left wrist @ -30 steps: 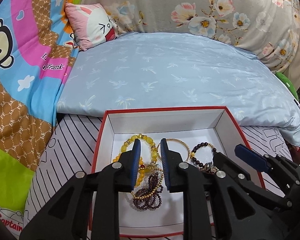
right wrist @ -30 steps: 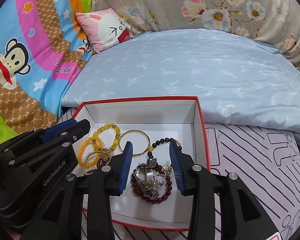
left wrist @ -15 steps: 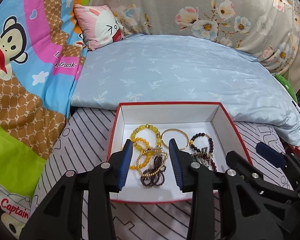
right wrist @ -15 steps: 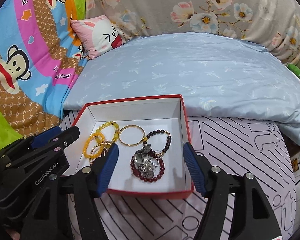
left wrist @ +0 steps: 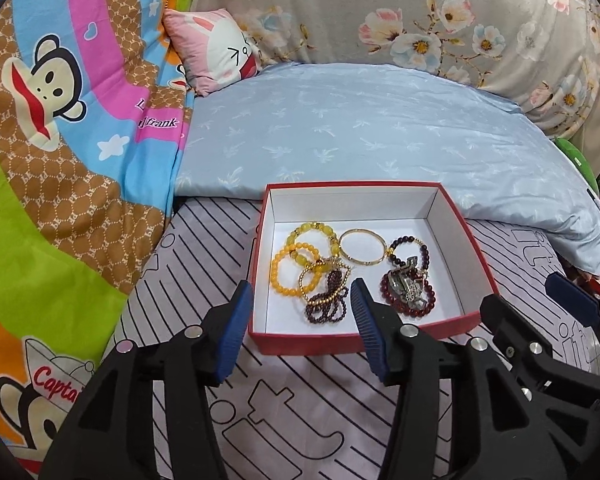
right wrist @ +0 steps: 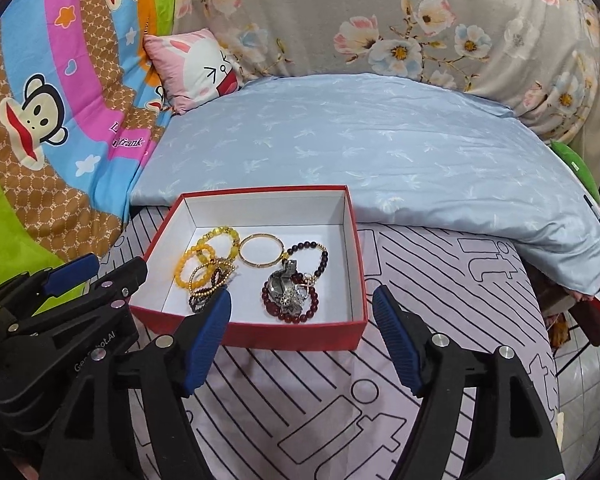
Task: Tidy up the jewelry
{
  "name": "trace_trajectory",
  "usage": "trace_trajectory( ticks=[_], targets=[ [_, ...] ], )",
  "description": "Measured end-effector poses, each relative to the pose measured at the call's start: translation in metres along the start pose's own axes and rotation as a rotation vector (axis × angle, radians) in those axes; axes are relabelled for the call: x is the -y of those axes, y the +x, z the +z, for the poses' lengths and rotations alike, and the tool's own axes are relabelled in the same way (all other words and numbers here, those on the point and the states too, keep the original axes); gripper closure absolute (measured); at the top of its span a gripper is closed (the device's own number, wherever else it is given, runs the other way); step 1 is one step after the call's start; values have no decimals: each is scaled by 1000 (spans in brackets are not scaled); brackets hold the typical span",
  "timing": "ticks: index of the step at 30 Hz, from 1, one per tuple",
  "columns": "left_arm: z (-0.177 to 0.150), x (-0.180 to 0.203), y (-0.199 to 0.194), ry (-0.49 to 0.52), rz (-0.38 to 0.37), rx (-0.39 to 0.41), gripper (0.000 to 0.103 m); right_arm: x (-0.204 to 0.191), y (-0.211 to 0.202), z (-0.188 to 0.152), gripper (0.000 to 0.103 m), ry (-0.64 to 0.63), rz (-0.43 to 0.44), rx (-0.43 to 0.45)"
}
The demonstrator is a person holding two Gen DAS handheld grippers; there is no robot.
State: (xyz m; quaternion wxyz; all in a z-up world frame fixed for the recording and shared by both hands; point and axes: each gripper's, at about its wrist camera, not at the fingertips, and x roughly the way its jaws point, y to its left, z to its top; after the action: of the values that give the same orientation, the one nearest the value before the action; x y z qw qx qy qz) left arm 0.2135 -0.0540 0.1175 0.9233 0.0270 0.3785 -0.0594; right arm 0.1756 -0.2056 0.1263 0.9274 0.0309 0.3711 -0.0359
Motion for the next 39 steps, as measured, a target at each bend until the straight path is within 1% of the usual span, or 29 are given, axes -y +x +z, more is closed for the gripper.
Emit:
trace_trajectory(
  ticks=[8, 16, 25, 39],
  targets=[
    [-8, -2, -4, -1, 14, -19, 55, -3, -6, -10, 32, 0, -6, -23],
    [-8, -2, -9, -6, 9, -27, 55, -3, -10, -11, 32, 10, -1, -31],
    [-14, -8, -10, -34, 20, -49, 53, -4, -12, -16, 32, 12, 4, -45],
    [-16, -4, -9, 13, 29, -51, 52, -3, -13, -17, 32, 14, 9, -51]
  ],
)
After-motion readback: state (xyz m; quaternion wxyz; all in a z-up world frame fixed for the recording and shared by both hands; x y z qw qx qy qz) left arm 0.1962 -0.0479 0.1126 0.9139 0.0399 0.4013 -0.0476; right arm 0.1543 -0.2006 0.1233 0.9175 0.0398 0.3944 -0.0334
